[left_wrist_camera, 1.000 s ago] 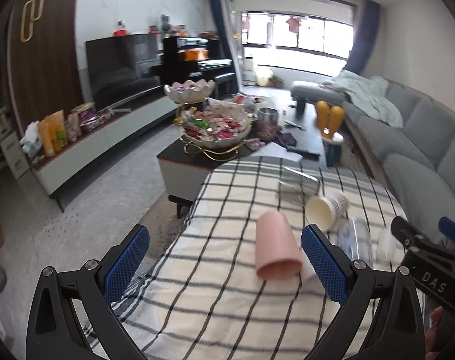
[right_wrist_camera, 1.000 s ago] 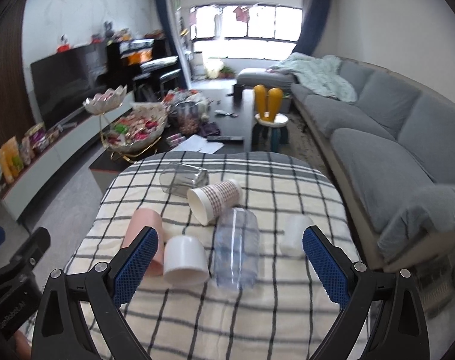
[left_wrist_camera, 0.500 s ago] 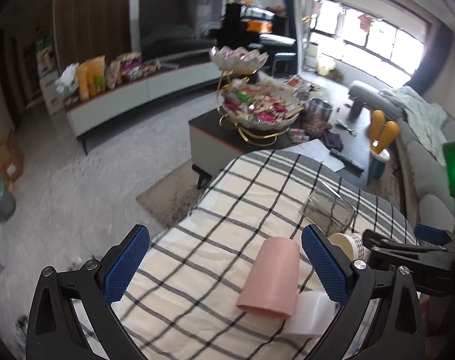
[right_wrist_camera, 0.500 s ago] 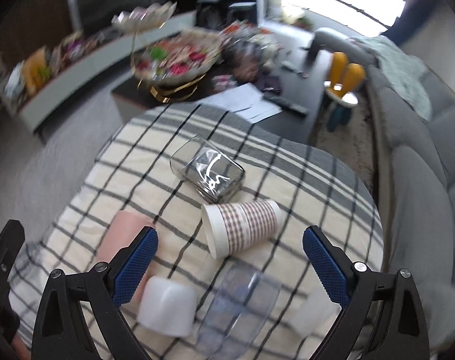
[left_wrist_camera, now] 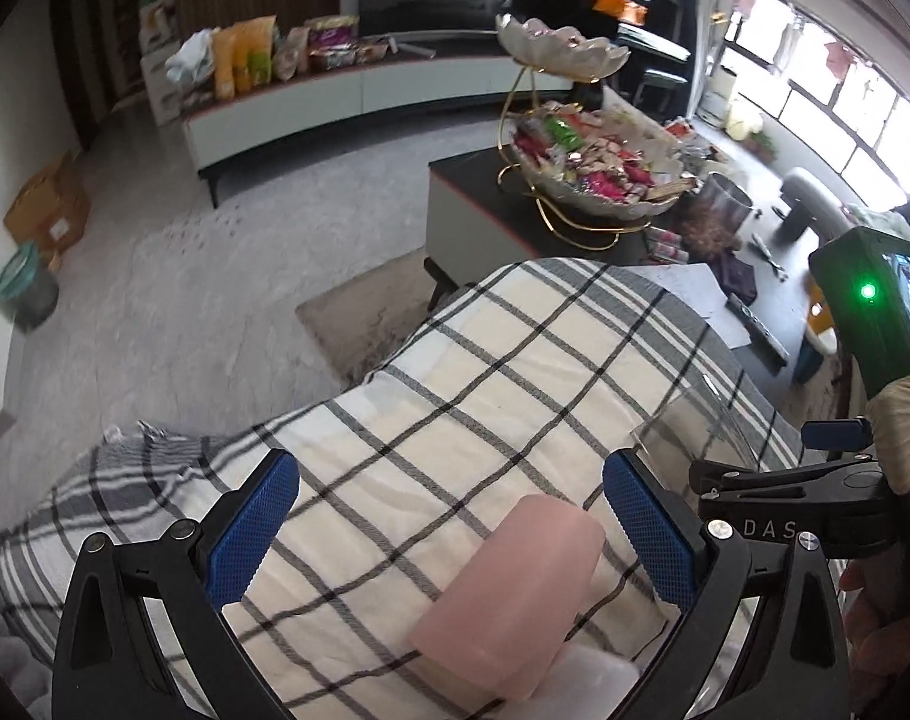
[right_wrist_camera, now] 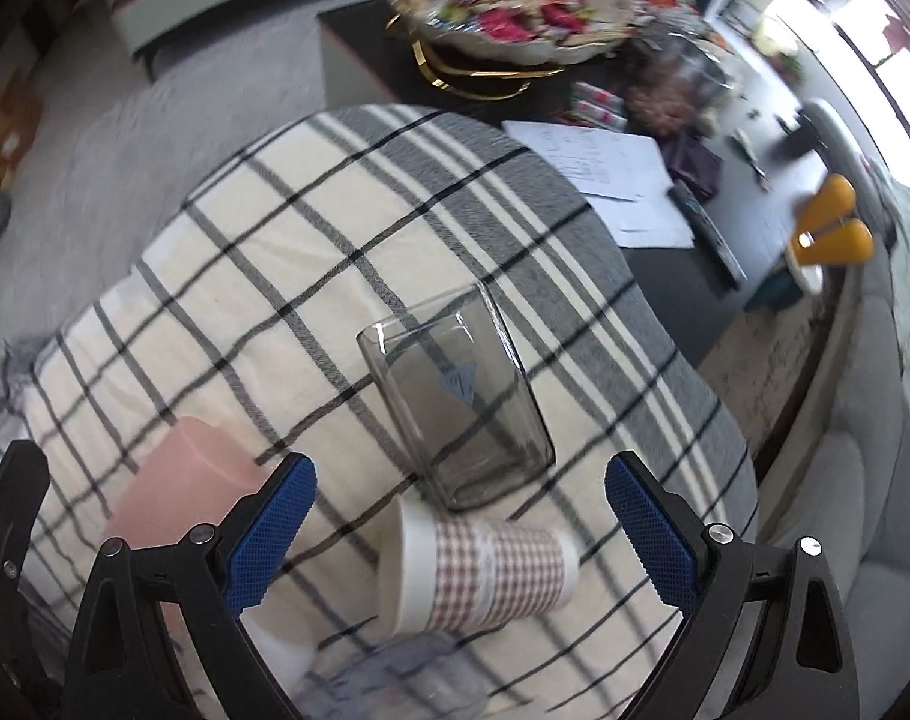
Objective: Flip cup upside down
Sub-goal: 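Reach the right gripper to the clear glass cup and close on it, then lift the glass cup with the right gripper and carry it toward the pink cup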
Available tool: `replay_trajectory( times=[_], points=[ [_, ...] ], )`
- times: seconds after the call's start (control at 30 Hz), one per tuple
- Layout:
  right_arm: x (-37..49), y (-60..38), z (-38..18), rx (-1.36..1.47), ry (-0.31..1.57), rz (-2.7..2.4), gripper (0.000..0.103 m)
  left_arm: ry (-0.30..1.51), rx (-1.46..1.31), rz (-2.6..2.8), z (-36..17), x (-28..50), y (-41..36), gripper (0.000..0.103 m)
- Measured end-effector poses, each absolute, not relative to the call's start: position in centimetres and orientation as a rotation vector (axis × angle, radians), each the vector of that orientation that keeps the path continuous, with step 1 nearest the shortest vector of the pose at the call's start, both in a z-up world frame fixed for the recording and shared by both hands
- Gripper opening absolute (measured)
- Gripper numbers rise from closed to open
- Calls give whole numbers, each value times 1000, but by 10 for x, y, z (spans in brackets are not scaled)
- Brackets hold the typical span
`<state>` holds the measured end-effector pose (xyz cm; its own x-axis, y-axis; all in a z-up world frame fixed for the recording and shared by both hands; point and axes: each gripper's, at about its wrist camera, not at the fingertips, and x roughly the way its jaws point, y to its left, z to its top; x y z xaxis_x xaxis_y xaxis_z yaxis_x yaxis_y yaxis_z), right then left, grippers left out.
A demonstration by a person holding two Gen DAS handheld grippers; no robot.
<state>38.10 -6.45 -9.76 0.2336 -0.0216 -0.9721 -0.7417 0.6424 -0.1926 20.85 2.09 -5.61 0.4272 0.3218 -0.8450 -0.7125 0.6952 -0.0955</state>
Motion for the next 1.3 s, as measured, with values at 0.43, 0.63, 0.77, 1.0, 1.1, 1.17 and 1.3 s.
replay_trajectory(
  times=[0.43,0.63,0.77,1.0,1.1,1.17,1.3],
  points=[
    [405,-37,-132,-963,1336,689,97,942,-545,699,-68,240,18,103],
    [412,-36,-152,-950,1382,727,83,959,-555,701,-76,248,20,103],
    [415,-38,-157,-931,1378,717,72,968,-552,700,-80,250,21,103],
    [411,-43,-150,-856,1358,696,70,962,-562,679,-77,245,24,103],
    [410,-44,-141,-832,1338,665,69,941,-564,674,-70,240,27,103],
    [407,-45,-131,-810,1316,647,69,931,-559,669,-64,236,28,103],
    [396,-48,-105,-759,1272,613,69,911,-552,657,-50,224,34,103]
  ],
)
